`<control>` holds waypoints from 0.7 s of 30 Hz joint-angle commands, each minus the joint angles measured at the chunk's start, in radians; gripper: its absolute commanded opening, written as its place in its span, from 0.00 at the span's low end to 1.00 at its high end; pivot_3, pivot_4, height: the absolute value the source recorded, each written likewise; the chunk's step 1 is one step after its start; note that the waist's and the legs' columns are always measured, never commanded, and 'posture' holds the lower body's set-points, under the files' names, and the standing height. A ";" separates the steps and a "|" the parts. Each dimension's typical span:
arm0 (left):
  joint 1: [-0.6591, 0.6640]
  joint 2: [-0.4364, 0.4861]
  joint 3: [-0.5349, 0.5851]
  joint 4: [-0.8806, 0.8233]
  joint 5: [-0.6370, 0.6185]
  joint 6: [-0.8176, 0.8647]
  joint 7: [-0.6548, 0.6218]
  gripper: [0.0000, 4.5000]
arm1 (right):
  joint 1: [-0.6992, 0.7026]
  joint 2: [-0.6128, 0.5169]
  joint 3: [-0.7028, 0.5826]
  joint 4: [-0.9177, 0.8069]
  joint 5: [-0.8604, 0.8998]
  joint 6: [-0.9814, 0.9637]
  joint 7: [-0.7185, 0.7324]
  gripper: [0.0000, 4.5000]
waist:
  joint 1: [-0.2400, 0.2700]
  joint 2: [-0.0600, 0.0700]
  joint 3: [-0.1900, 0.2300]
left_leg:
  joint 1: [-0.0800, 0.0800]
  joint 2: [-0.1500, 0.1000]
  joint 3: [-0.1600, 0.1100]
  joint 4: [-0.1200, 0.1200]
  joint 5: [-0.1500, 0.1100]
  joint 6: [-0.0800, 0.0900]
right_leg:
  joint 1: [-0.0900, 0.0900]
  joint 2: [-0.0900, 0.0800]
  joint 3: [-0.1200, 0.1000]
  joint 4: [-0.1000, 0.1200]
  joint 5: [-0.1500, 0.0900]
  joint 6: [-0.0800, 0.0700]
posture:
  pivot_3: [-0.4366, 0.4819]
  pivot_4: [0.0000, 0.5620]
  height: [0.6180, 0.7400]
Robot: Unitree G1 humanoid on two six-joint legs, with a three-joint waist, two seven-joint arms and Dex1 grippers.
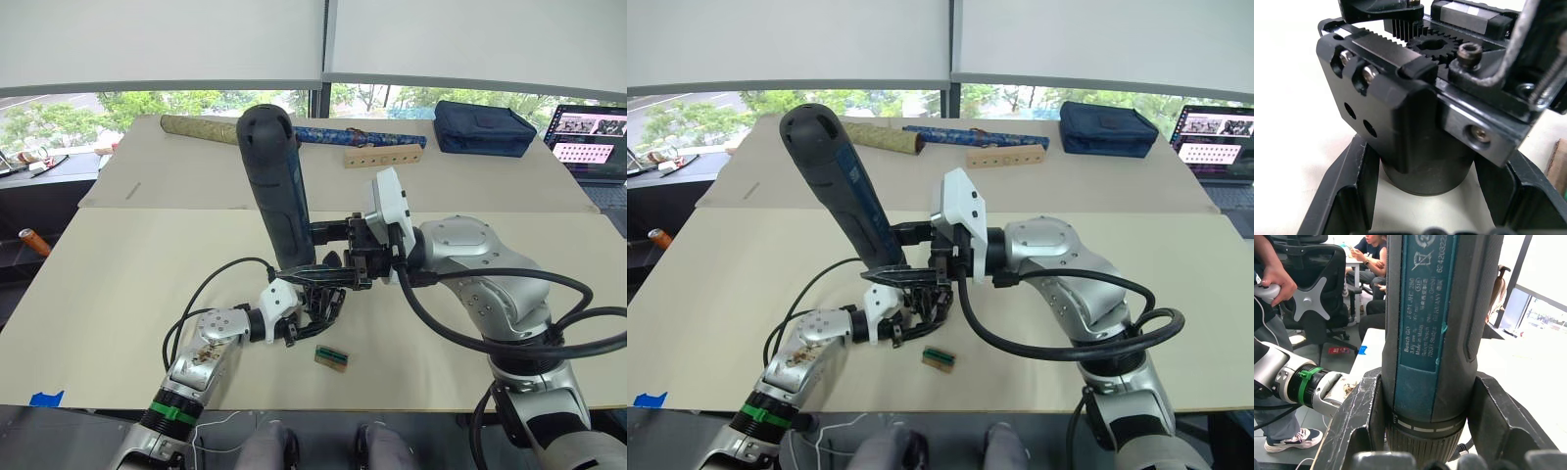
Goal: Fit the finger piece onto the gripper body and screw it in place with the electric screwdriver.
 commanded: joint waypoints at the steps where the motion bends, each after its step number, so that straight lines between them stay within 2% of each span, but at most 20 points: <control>1: 0.034 0.008 -0.050 0.041 0.016 0.048 -0.027 0.51 | -0.014 -0.008 -0.016 -0.033 0.010 -0.015 0.007 0.43 | 0.000 0.000 0.000 | 0.000 0.000 0.000 0.000 0.000 0.000 | 0.000 0.000 0.000 0.000 0.000 0.000 | 0.48 0.27 1.00; 21: 0.029 0.007 -0.048 0.042 0.015 0.049 -0.028 0.51 | -0.036 -0.016 -0.010 -0.041 0.017 0.000 0.016 0.43 | 0.000 0.000 0.000 | 0.000 0.000 0.000 0.000 0.000 0.000 | 0.000 0.000 0.000 0.000 0.000 0.000 | 0.48 0.27 1.00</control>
